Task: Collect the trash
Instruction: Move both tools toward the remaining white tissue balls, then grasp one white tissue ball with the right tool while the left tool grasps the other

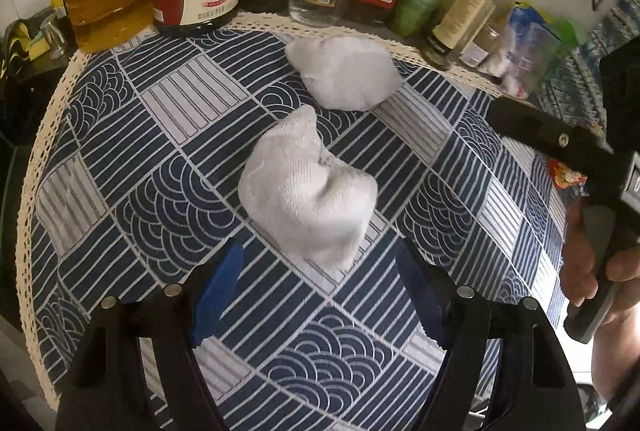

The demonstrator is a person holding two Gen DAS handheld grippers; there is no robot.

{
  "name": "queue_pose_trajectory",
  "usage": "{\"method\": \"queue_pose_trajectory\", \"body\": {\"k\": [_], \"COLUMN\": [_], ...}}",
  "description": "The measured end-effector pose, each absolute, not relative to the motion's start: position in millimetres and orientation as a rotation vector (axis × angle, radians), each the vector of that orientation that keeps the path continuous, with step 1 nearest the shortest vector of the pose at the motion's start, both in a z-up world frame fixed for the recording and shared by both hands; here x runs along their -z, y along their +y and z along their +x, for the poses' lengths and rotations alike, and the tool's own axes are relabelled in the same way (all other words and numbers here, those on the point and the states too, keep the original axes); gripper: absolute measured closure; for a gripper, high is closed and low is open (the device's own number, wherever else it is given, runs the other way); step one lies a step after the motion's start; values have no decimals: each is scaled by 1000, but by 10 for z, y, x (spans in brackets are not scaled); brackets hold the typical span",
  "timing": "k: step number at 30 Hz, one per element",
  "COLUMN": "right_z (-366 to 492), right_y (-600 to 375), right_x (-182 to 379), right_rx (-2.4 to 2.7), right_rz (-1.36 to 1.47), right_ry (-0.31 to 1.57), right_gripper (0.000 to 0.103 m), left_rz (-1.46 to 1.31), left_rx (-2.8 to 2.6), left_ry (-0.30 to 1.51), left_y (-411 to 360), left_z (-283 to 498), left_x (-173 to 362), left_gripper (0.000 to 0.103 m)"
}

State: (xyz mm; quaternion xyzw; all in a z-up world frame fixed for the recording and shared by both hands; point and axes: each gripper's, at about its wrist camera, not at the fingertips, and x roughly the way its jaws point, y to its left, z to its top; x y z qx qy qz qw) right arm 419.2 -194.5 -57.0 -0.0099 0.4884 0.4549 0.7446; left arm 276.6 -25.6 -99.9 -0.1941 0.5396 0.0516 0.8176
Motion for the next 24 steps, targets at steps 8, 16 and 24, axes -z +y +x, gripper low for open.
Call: {"method": "queue_pose_trajectory", "body": {"k": [8, 16, 24], "right_z": [4546, 4739, 4886], "right_y": [-1810, -1489, -1315], "right_x": [667, 917, 1058], "right_rx": [-1033, -1059, -1056], "right_rz": [-10, -48, -74], "right_ry": [1062, 1094, 1114], "right_gripper": [18, 20, 40], "left_rz": [-431, -402, -393], "left_rx": [-132, -183, -178], "left_ry": [1172, 1176, 1166], "left_y": [-255, -190, -127], "left_z": [2965, 3095, 3153], "left_x": [1113, 1216, 1256], "left_gripper": [27, 29, 48]}}
